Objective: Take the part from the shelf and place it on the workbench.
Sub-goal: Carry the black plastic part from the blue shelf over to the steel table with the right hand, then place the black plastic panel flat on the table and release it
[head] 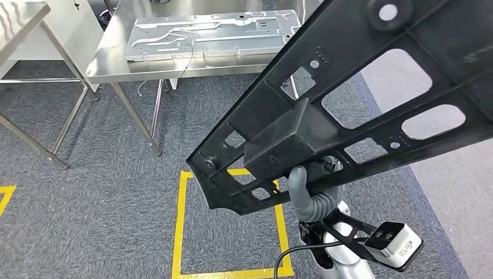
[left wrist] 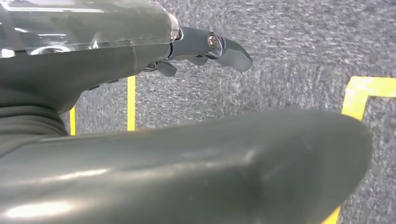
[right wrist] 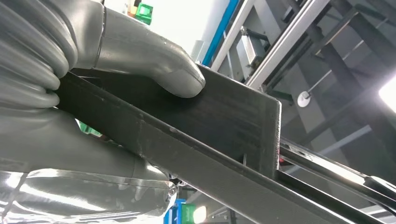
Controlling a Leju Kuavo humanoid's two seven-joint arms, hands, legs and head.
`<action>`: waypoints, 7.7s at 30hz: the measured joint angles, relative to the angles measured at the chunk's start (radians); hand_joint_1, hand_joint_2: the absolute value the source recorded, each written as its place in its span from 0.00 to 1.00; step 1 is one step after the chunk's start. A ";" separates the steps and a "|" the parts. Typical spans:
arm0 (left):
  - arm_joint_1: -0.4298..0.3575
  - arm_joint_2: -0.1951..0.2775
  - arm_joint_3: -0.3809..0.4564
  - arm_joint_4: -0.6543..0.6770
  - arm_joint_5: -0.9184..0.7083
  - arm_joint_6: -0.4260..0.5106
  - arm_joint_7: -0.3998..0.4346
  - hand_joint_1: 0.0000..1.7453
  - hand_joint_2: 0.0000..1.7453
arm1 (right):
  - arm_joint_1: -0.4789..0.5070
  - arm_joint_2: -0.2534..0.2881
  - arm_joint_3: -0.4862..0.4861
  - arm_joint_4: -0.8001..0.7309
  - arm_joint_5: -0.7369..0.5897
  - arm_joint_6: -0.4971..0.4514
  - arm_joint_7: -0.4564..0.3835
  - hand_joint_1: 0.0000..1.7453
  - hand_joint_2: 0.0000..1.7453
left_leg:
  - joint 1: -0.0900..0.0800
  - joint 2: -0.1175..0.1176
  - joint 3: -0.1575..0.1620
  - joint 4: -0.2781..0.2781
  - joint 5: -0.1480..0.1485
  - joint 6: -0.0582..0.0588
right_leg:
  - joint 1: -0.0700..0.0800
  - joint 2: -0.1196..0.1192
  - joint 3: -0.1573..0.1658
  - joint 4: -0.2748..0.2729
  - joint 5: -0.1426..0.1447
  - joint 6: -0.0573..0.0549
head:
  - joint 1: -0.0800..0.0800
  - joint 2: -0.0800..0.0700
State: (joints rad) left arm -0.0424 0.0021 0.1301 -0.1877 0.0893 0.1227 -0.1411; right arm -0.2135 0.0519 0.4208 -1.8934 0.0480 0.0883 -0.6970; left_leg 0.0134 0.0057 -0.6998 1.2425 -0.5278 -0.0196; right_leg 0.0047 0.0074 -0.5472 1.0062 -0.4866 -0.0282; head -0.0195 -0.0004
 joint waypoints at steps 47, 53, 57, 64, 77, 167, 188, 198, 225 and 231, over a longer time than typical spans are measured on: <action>0.002 0.000 0.008 0.000 -0.022 -0.003 -0.003 0.00 0.00 | 0.006 -0.019 0.008 0.010 0.009 -0.031 0.000 1.00 1.00 | -0.004 -0.007 0.161 -0.235 0.041 0.046 | -0.012 -0.005 -0.115 0.153 -0.005 0.055 | 0.000 0.000; -0.005 0.002 0.009 0.000 -0.021 -0.001 -0.003 0.00 0.00 | 0.005 -0.023 0.008 0.002 0.007 -0.027 0.000 1.00 1.00 | -0.007 -0.008 0.189 -0.237 0.005 0.015 | -0.007 -0.002 -0.054 0.014 0.035 0.024 | 0.000 0.000; -0.006 0.003 0.010 0.000 -0.023 0.000 -0.005 0.00 0.00 | 0.004 -0.023 0.008 -0.002 0.007 -0.025 0.000 1.00 1.00 | -0.003 -0.007 0.094 -0.050 -0.069 -0.003 | -0.010 -0.004 -0.022 0.004 0.015 0.004 | 0.000 0.000; 0.001 0.006 0.017 0.000 -0.029 0.001 -0.006 0.00 0.00 | 0.007 -0.023 0.008 -0.004 0.007 -0.032 0.000 1.00 1.00 | -0.012 -0.006 0.067 -0.167 0.095 0.020 | -0.003 0.001 0.052 0.002 -0.044 0.012 | 0.000 0.000; 0.004 0.008 0.023 0.000 -0.029 0.000 -0.008 0.00 0.00 | 0.005 -0.023 0.008 -0.007 0.008 -0.032 0.000 1.00 1.00 | -0.011 -0.012 0.185 -0.246 0.037 0.053 | -0.019 -0.003 -0.125 0.187 -0.059 0.064 | 0.000 0.000; -0.015 0.015 0.091 0.002 -0.143 -0.027 -0.044 0.00 0.00 | -0.789 0.079 0.183 1.435 1.413 -0.526 0.393 1.00 1.00 | -0.001 -0.013 0.082 -0.234 0.116 0.039 | -0.012 -0.007 -0.185 0.295 -0.086 0.052 | 0.000 0.000; -0.006 0.013 0.095 0.002 -0.153 -0.041 -0.062 0.00 0.00 | -0.701 0.111 0.182 1.556 1.277 -0.478 0.350 1.00 1.00 | 0.002 -0.013 0.099 -0.221 0.098 -0.002 | -0.001 -0.001 -0.049 0.005 0.048 0.021 | -0.001 0.000; -0.005 0.012 0.101 0.002 -0.146 -0.055 -0.063 0.00 1.00 | -0.677 0.106 0.182 1.583 1.288 -0.456 0.370 0.00 0.00 | -0.001 -0.009 0.099 -0.230 0.103 0.040 | -0.009 -0.002 -0.181 0.295 -0.082 0.053 | 0.000 0.000; 0.004 0.003 0.150 0.002 -0.148 -0.024 -0.050 0.00 0.00 | -0.447 0.111 -0.291 0.808 0.848 -0.789 0.008 0.00 0.00 | 0.005 -0.018 0.105 -0.229 0.095 0.035 | -0.010 -0.007 -0.102 0.153 -0.058 0.055 | 0.000 0.000; 0.019 -0.007 0.197 0.002 -0.125 -0.022 -0.069 0.00 0.00 | -0.247 0.102 -0.586 0.216 0.792 -0.790 0.003 0.00 0.00 | -0.001 -0.025 0.115 -0.228 0.086 0.040 | -0.006 -0.008 -0.106 0.144 -0.005 0.047 | 0.000 0.000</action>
State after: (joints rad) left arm -0.0235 -0.0053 0.3267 -0.1854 -0.0358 0.1011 -0.2097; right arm -0.4604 0.1542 -0.1654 -1.6772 0.8405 -0.7016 -0.6940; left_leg 0.0125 -0.0194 -0.5846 1.0144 -0.4420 0.0208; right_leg -0.0015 -0.0009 -0.6533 1.1499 -0.4912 0.0190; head -0.0198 -0.0004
